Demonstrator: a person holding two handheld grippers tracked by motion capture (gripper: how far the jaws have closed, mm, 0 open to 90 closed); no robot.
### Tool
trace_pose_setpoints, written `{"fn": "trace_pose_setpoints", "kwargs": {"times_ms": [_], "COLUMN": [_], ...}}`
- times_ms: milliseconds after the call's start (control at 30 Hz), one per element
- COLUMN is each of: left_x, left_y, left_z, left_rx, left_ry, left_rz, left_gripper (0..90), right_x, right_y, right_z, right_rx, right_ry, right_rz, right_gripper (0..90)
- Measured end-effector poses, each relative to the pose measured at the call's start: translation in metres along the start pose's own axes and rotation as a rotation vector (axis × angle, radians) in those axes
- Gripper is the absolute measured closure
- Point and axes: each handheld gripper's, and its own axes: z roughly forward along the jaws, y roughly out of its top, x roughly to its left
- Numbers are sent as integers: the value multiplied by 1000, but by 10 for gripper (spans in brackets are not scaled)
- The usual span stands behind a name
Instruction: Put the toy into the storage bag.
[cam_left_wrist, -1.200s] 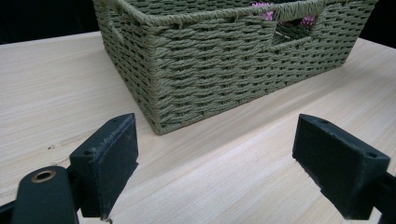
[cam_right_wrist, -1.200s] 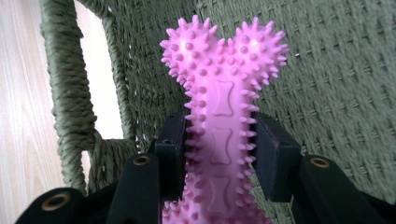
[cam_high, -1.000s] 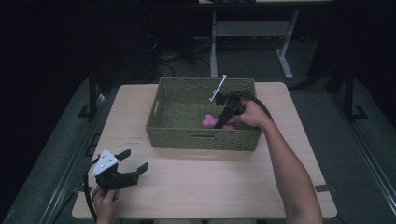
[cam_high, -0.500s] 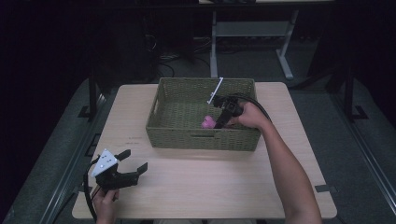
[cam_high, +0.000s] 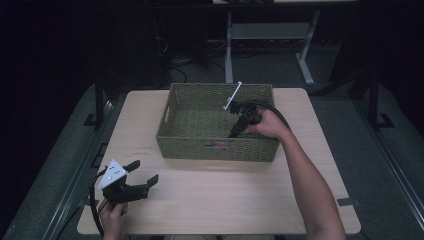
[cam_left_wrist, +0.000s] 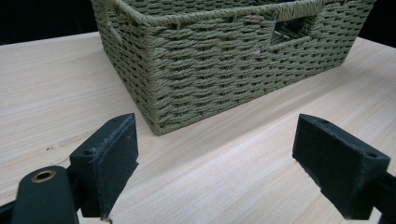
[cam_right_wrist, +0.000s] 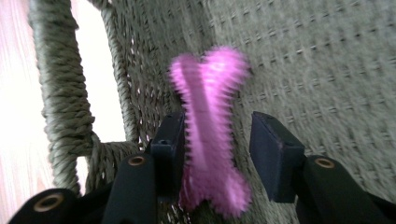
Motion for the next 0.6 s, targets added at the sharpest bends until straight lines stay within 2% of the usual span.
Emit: {"fn": "trace_pose_setpoints", "kwargs": {"times_ms": [367, 600], "left_x": [-1, -1], "left_y": [0, 0], "left_z": [0, -1], "left_rx": [2, 0], "left_ry": [-1, 1], "left_rz": [0, 3], "left_gripper": [138, 138], "right_x": [4, 13], "right_y": [-10, -15], "right_z": [-25, -38], "right_rx": [-78, -118], "right_ry": [-28, -40], "right_rz": [21, 26], "right_gripper": [495, 456]}}
